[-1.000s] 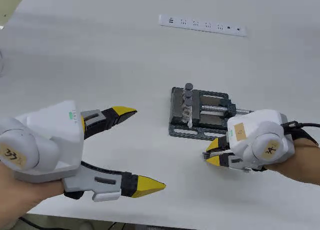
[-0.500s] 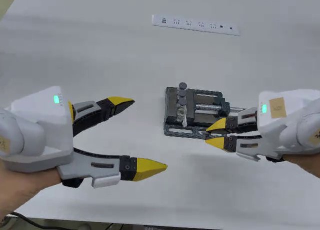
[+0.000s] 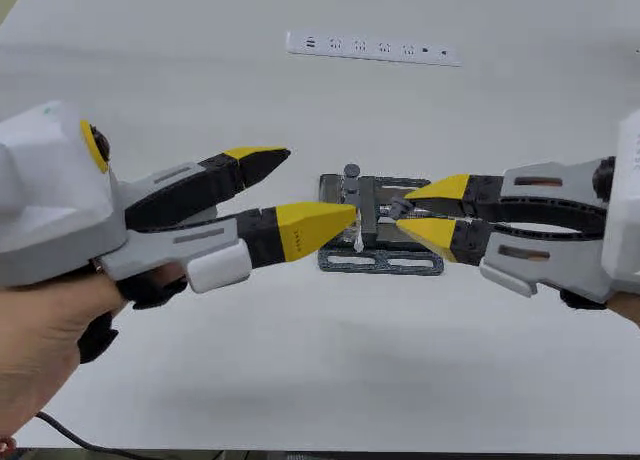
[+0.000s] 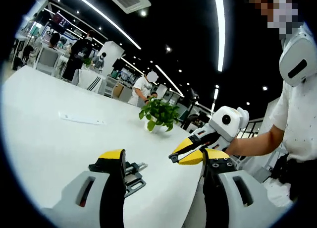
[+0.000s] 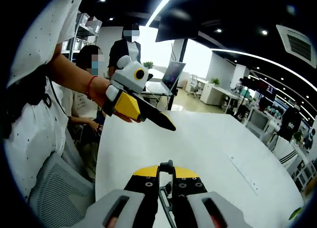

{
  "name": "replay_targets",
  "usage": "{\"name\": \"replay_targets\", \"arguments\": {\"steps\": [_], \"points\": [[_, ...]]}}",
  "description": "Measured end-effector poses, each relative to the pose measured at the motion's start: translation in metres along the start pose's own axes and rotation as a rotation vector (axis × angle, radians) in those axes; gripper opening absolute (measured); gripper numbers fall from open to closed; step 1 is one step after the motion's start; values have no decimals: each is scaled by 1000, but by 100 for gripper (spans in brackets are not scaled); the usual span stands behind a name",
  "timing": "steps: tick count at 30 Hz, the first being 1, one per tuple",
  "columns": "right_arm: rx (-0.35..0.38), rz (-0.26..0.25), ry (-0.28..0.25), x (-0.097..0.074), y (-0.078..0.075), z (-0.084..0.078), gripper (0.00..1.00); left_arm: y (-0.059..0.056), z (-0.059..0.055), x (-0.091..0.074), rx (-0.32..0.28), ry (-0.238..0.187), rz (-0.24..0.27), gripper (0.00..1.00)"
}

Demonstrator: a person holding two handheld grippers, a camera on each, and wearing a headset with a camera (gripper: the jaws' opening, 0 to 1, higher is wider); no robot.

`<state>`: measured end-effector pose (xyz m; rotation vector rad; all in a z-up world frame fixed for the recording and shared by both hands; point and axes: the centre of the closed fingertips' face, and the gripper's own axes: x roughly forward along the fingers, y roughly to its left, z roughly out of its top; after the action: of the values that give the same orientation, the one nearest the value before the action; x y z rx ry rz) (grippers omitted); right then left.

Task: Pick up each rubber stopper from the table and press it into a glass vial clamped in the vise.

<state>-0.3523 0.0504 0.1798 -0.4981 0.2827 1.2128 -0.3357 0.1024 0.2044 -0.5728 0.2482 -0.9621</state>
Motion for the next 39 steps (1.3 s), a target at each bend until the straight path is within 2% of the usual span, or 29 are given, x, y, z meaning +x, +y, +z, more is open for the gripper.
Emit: {"name": "replay_targets", "arguments": {"steps": [1,3,5,7,9,11,13,14,16,18,19,29,39], "points": [[-1,-13,-11,-1,-1,4,3,-2,1,1,-29,-7,-5,57],[-8,-44,-28,-3,-3,12,3,-4,8,4,-104,-46,-9,53],[8,-76,-63,-5,-6,22,3,-7,7,6,-136,-43,-14,50],[10,-91,-81,-7,-5,28,3,-10,9,8,-160,-60,-23,45],[16,-97,-97,-7,-4,34,3,-12,9,10,-200,-61,-27,43],[8,-114,-108,-8,-4,38,3,-18,7,12,-279,-56,-54,39],[1,-119,-114,-8,-3,41,3,-18,8,13,-284,-63,-54,35],[-1,-125,-121,-9,-3,43,3,-21,7,14,-335,-57,-68,32],[3,-133,-133,-10,-3,46,3,-22,5,15,-376,-50,-79,28],[2,-139,-141,-10,-3,48,3,-23,6,15,-393,-54,-84,27],[1,-140,-144,-11,-2,49,3,-25,6,15,-424,-48,-94,26],[-47,-135,-154,-13,2,55,3,-38,0,17,-463,-2,-145,16],[-87,-130,-151,-14,4,57,3,-42,0,18,-482,18,-163,13]]}}
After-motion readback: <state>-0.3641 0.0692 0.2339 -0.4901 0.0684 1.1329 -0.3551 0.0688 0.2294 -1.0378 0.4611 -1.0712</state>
